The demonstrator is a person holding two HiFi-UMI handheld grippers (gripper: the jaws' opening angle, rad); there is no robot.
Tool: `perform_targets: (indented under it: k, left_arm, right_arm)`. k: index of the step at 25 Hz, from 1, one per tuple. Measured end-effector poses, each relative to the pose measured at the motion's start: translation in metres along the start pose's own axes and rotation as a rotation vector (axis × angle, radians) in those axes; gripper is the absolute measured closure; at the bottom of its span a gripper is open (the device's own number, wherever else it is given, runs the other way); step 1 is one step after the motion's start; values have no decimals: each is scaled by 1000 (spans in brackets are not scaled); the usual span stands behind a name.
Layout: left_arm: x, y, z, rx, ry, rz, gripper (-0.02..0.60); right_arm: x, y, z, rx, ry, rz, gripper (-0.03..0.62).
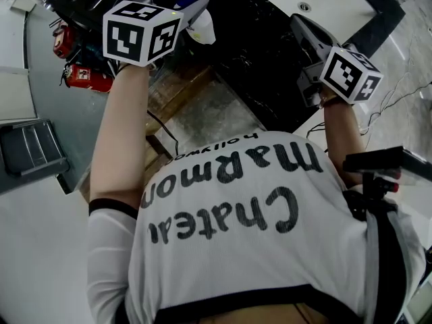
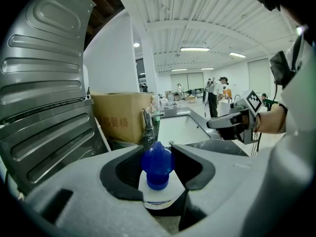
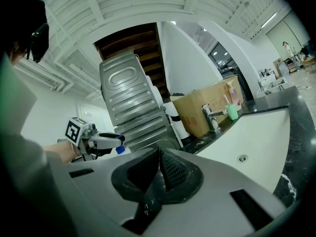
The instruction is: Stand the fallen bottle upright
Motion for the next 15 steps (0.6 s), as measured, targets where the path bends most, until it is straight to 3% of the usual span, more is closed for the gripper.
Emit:
perform_targets:
  k: [7,15]
  left_arm:
    - [1,-2,0,-41,43,19,396]
    - [4,-3,1,-34,49,12,390]
  right_arm:
    - [-5,7,0,-4,-1,12,579]
    - [-7,11,2,-9,2,16,579]
Point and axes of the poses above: the fingertips, and each gripper's own axes: x forward along the fingers, y to its right, z out of its underside, the point moved 3 cm from there along -x, backward along the fingers, and after that the axes turned 14 degrees about -x, right-handed, at the moved point
